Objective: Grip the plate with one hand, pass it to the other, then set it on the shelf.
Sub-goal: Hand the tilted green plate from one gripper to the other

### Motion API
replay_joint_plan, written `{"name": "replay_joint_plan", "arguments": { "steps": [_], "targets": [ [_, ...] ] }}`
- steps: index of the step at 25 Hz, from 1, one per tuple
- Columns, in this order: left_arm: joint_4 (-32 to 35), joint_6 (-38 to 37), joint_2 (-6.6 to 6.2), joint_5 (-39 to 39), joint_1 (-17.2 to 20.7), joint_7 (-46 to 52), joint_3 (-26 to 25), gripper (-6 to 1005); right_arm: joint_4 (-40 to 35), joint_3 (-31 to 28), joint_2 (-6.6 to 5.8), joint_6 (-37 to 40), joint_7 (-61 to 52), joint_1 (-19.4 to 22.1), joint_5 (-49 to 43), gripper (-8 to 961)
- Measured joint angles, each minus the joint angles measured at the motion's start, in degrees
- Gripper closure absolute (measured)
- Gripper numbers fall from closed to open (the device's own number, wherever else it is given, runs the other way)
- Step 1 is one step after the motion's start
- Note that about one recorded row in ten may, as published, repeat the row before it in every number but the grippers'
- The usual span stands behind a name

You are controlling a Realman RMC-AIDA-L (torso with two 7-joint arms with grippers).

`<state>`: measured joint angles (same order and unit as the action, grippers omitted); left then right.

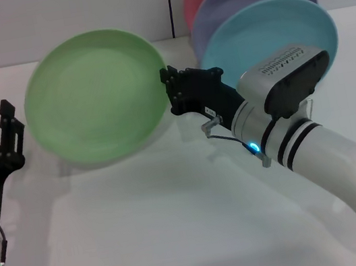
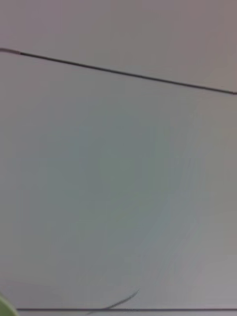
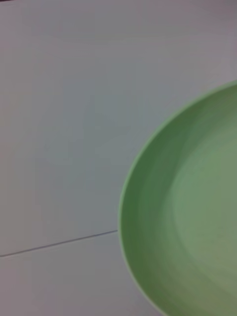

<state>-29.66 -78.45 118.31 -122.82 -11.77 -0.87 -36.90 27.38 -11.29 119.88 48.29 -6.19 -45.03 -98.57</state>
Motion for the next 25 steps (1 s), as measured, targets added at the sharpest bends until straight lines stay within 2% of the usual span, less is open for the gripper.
{"name": "replay_joint_plan", "arguments": {
  "steps": [9,12,15,17,20,22,25],
  "targets": [
    [1.80,-0.18,-0.50,-0.03,0.16,6.58,-4.46,408,1.26,0.04,0.00,2.21,3.84,0.15,-0.19,936],
    [5.12,1.11,-0.89,-0.08,-1.31,12.55,-6.66,408,2.89,-0.17,0.00,4.21,8.02,0.78,-0.22,936],
    [5.93,1.42,-0.89,-0.06,-1.70,13.42,-7.03,408,4.53,-1.27,-0.05,4.82,11.35,1.59,-0.22,936],
    [9.44,2.18,-0.74,-0.06,-3.38,16.71,-9.73,409,7.48,-3.94,-0.22,5.29,17.52,3.59,-0.22,936],
    [10.63,2.52,-0.73,-0.08,-3.89,18.10,-11.16,409,9.51,-5.86,-0.30,5.50,21.62,5.22,-0.22,936],
    [11.46,3.92,-1.43,-0.08,-4.48,20.89,-12.80,409,12.00,-7.96,-0.41,6.39,25.74,7.83,-0.22,936],
    [11.86,4.77,-2.01,-0.07,-4.78,22.24,-13.45,408,13.11,-8.39,-0.46,7.95,27.11,9.26,-0.22,937]
  ]
}}
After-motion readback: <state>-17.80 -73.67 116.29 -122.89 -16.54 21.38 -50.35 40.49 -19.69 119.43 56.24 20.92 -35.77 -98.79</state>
